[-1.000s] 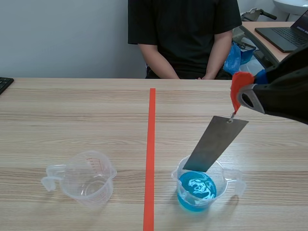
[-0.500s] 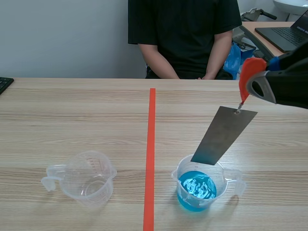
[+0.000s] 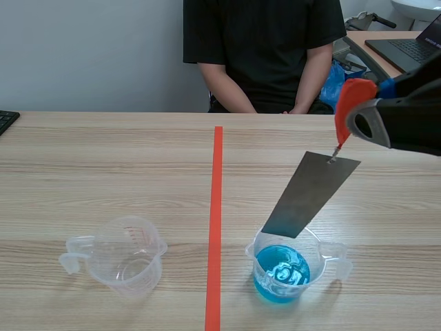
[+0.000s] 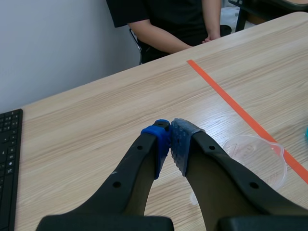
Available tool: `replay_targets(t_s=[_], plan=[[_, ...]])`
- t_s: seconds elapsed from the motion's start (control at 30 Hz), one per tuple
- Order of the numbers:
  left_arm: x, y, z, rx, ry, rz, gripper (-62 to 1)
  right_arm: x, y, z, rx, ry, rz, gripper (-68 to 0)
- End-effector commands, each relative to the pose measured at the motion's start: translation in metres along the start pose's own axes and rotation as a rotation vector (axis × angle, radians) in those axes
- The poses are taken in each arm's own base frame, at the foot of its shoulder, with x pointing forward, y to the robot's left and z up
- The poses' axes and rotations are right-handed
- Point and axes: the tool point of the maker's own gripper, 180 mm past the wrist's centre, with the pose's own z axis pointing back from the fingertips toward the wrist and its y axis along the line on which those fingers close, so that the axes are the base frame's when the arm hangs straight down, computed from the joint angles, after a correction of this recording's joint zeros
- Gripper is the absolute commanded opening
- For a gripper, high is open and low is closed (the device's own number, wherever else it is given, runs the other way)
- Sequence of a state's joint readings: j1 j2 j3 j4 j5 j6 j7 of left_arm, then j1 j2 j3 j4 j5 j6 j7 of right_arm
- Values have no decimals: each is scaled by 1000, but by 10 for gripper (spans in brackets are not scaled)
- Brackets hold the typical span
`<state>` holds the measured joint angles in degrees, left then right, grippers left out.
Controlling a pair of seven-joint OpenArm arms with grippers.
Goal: Do the redox reaction experiment.
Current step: 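Raise the plate and point at it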
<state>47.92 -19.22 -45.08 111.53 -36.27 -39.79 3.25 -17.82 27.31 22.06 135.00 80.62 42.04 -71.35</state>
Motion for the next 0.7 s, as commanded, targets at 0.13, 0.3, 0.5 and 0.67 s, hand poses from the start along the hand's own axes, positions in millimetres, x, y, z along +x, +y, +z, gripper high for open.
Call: replay_targets(t_s=[0.13,0.3,0.5,0.67], plan=[[1,-7,-6,-47,12,-33,-562,8,3,4,14,-45,-3,-658],[-10,-29,-18,-152,53,-84,-562,7,0,9,2,-36,-6,-658],[-26,-61,-36,-269,81,-159,-562,4,-9,15,-42,-17,-2,-658],[-36,-89,-52,-356,63,-196,-562,4,-10,16,-47,-16,-1,-658]])
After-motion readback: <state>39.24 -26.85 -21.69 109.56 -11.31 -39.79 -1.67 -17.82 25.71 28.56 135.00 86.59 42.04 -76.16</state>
